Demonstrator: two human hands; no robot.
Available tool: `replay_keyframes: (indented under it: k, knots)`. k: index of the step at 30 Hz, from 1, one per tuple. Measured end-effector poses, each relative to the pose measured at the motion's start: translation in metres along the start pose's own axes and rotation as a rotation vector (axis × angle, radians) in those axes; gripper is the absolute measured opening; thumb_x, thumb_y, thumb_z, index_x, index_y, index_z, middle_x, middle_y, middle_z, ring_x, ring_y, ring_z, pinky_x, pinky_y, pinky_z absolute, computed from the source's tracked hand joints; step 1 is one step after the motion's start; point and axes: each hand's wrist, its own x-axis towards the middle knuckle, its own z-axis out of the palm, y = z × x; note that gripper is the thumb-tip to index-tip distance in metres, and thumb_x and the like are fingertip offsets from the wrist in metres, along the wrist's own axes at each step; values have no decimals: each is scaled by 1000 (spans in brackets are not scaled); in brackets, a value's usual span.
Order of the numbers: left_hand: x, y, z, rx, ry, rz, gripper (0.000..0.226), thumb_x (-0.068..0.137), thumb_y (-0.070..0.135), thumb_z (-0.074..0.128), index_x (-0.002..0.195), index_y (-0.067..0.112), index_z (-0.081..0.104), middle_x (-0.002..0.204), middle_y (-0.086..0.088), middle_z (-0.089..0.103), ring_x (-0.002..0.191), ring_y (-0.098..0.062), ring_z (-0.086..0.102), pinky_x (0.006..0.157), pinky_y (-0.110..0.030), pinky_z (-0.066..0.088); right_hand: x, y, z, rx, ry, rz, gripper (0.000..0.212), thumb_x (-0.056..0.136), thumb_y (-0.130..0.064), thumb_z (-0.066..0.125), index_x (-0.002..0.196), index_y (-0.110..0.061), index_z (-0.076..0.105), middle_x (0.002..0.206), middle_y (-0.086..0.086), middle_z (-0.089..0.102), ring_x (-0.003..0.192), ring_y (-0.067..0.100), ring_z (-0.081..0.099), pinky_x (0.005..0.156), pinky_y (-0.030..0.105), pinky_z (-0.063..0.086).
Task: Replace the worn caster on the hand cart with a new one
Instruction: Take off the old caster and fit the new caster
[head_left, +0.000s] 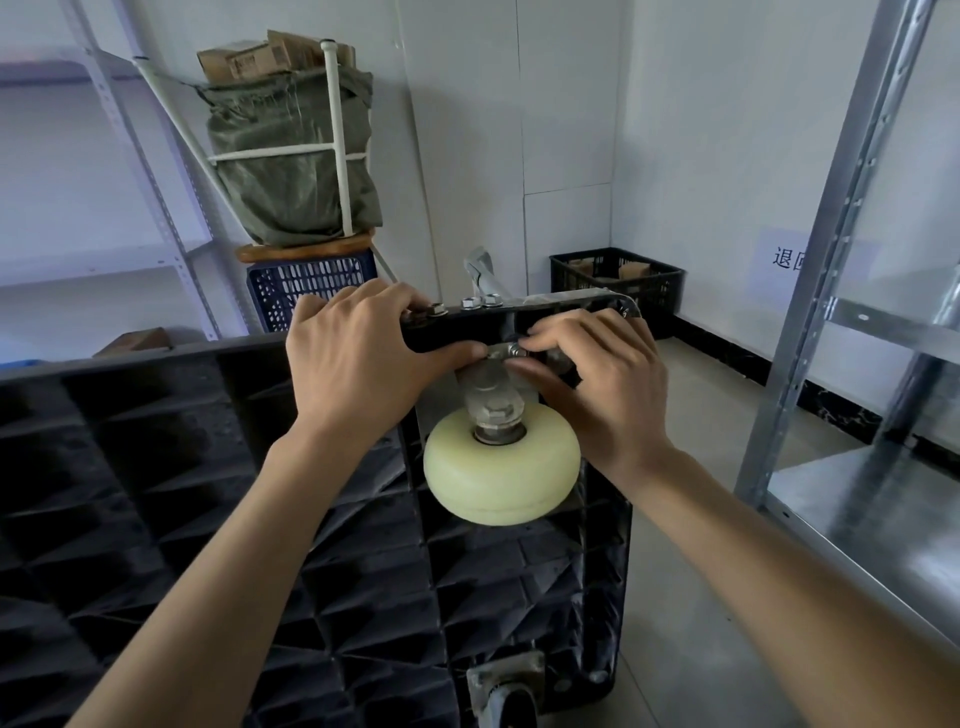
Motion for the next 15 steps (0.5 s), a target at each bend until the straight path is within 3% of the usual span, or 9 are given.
replay_keyframes:
  k: [5, 15]
  knots:
    - [-1, 0, 0, 6, 1, -1, 74, 65, 93, 50, 105, 33, 70, 104, 11, 70, 98, -17, 63, 91, -37, 33, 0, 5, -10, 25, -114, -79, 19, 99, -30, 68, 116, -23, 75, 116, -10, 70, 100, 22, 63, 89, 42, 46]
    - [-1, 1, 0, -1, 5, -9, 74, 65, 92, 52, 105, 32, 70, 105, 11, 71, 101, -18, 63, 91, -37, 34, -7, 0, 0, -27, -7, -42, 19, 102, -33, 62, 101, -22, 78, 110, -9, 72, 98, 21, 65, 84, 47, 46]
